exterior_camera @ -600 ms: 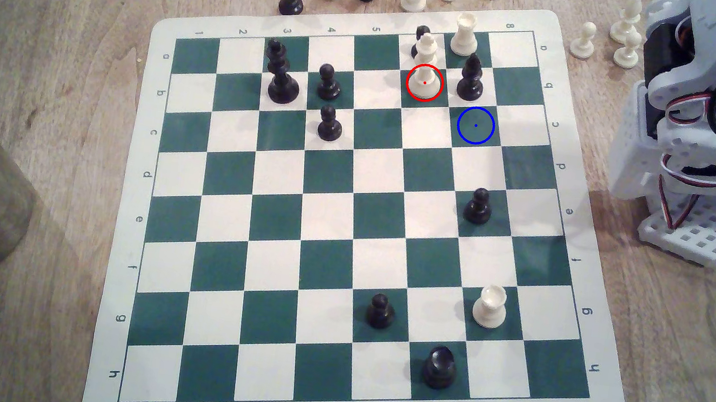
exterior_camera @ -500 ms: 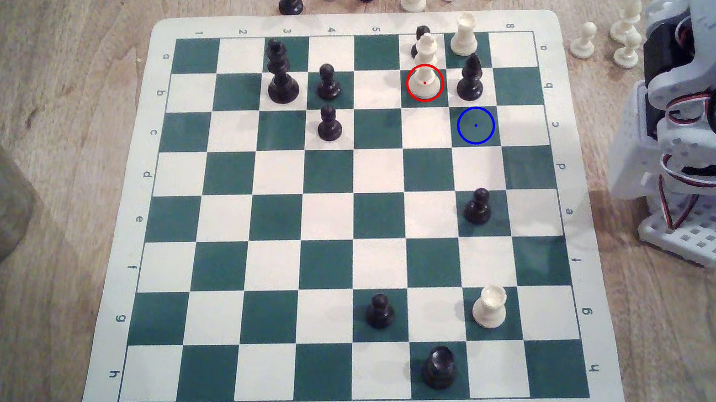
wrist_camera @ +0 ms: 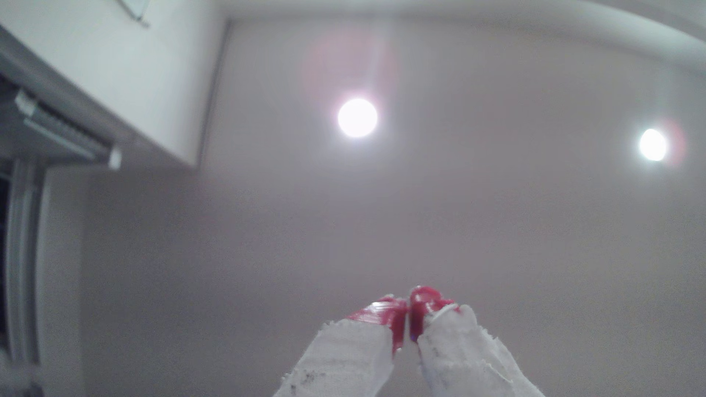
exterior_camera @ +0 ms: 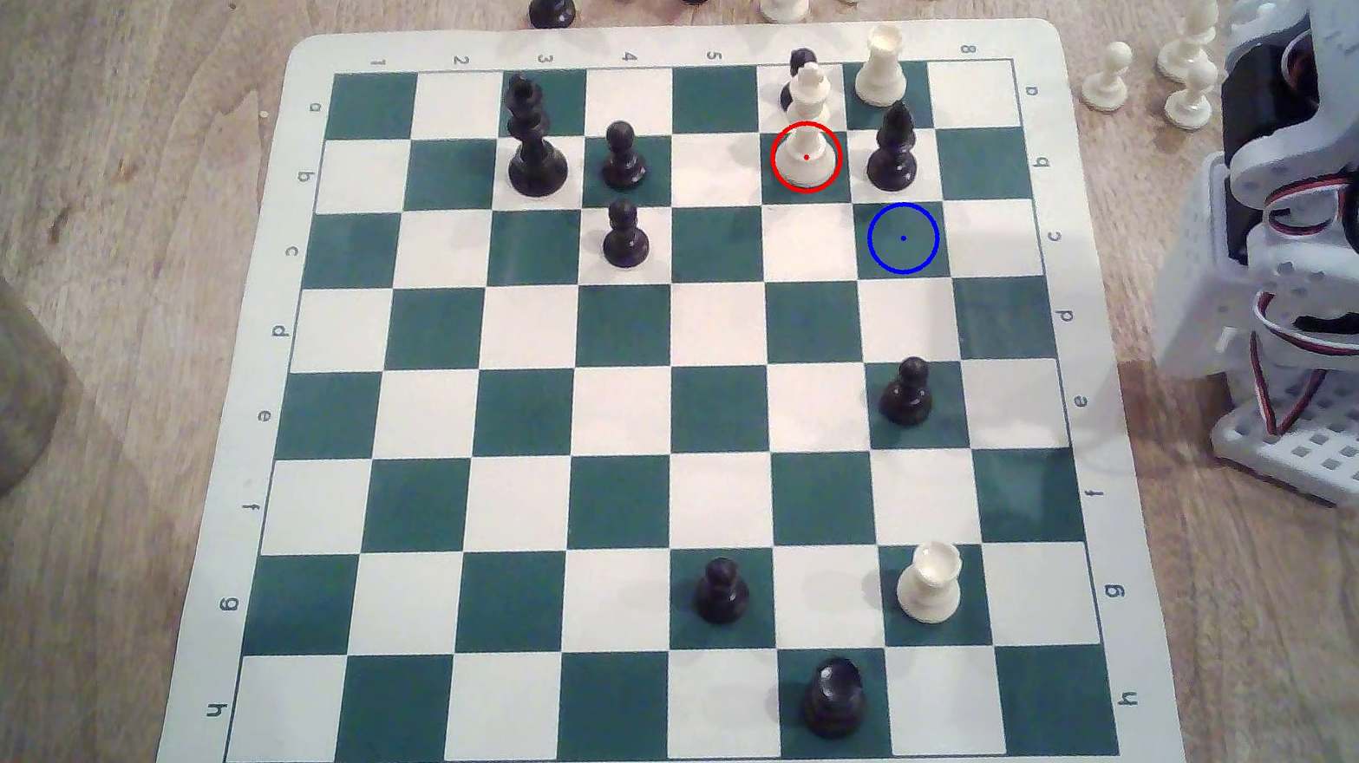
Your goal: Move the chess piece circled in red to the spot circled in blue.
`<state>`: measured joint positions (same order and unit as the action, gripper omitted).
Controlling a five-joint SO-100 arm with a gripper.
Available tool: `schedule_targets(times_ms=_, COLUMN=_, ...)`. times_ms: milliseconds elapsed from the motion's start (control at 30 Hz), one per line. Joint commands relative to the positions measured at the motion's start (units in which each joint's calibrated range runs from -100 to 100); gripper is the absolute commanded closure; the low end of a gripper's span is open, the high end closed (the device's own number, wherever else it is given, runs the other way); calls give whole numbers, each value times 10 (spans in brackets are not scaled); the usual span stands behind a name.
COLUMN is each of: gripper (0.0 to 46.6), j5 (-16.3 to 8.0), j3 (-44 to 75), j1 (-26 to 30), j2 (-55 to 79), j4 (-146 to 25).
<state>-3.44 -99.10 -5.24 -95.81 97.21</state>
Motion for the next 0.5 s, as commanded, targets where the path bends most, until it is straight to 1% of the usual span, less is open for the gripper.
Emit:
schedule_targets(times_ms=0, gripper=464, j5=2, j3=-8, j1=-1, j2=0, j4=25)
schedule_targets(times_ms=133, gripper=459, j5=6, j3=-8, j1=-3, j2=0, j4=10)
schedule_targets(times_ms=167, gripper=464, j5=6, j3=-8, j1=7, j2=0, j4=-52)
schedule_targets(times_ms=267, gripper=464, j5=6, j3=-8, j1=11, j2=0, j4=-147)
schedule_targets(times_ms=333, gripper=464, j5=3, j3=-8, j1=61, j2=0, j4=-268)
schedule_targets(times_ms=467, gripper=464, j5=6, j3=-8, j1=68, j2=0, j4=-378)
